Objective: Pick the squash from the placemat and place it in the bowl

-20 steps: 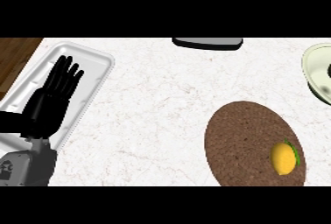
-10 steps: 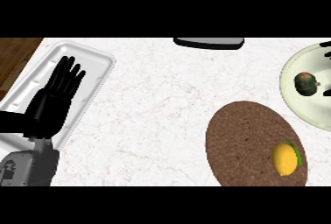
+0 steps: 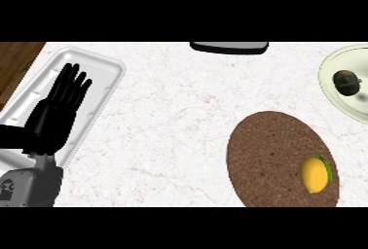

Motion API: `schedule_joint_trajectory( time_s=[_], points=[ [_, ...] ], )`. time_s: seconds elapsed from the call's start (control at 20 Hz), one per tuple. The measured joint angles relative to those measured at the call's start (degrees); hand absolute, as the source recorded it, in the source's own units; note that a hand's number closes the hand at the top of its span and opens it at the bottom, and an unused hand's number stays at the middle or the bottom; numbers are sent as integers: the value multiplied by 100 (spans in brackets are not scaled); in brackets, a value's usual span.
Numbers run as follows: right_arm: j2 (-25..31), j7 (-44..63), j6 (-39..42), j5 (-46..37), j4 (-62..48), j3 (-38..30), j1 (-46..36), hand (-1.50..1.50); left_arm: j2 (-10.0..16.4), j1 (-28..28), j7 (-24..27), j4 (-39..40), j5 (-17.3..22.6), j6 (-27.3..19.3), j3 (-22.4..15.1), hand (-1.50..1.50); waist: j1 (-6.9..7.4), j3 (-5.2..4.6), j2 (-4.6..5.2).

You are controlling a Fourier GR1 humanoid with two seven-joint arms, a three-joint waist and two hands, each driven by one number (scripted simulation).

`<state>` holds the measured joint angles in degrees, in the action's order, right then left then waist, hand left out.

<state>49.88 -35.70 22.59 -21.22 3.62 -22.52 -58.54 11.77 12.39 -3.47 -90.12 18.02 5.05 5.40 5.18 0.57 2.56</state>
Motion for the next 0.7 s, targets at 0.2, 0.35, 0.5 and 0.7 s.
schedule_joint_trajectory(
  time_s=[0.2,0.35,0.5,0.7],
  points=[
    [380,125,163,269,-103,-281,102,-150,-35,12,45,-17,-40,-45,-9,0,-23,6,23],
    [679,186,358,413,-163,-428,243,-150,4,-7,47,-17,-5,-3,32,0,-44,13,32],
    [920,243,544,499,-202,-514,412,-150,-32,-51,52,-34,-7,-15,15,0,-59,20,34],
    [1191,290,726,579,-189,-591,654,-150,-29,-60,55,-29,-15,-37,37,0,-108,36,41]
  ],
)
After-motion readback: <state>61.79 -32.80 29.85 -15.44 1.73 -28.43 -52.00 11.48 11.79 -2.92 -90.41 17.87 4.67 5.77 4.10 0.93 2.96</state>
